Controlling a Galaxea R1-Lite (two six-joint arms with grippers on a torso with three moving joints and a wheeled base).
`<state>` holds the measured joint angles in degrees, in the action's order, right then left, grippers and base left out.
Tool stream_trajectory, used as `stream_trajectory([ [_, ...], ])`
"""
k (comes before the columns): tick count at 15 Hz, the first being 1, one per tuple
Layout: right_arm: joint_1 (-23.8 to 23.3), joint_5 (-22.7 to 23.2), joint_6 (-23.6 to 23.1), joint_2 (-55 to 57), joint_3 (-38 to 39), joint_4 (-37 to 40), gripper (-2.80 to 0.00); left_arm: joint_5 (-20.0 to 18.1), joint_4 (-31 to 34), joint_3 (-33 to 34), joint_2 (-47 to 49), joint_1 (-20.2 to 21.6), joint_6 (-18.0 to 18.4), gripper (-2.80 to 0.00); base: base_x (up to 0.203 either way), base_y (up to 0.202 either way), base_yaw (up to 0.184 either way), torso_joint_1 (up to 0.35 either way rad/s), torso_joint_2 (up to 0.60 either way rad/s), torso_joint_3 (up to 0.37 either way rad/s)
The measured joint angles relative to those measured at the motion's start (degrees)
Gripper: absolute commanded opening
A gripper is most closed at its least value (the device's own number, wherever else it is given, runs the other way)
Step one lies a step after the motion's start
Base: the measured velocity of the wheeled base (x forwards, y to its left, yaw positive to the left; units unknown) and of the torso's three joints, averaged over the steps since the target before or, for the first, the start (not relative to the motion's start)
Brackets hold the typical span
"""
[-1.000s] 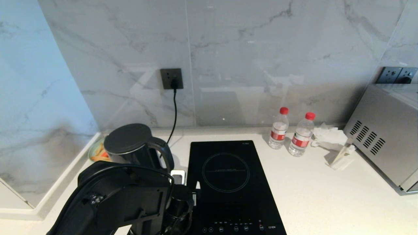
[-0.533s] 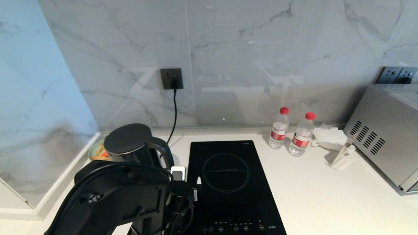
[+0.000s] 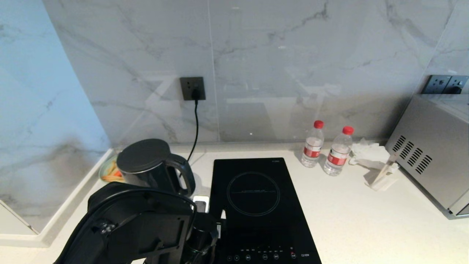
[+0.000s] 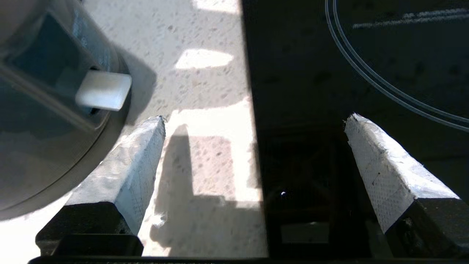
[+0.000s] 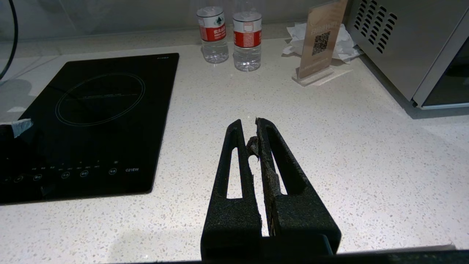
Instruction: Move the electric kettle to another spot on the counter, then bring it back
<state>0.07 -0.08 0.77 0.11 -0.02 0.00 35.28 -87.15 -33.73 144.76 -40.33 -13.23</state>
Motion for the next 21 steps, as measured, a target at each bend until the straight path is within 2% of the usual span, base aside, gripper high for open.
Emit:
stream_trajectory([
  [11,0.0,0.0,0.0,0.0,0.0,0.0,-2.8,0.5,0.0,-1.0,0.3,2.8,0.9,0.0,0.0,0.0,0.0,0.0,0.0,0.0],
  [21,0.0,0.0,0.0,0.0,0.0,0.0,-2.8,0.5,0.0,-2.6,0.0,3.0,0.9,0.0,0.0,0.0,0.0,0.0,0.0,0.0],
])
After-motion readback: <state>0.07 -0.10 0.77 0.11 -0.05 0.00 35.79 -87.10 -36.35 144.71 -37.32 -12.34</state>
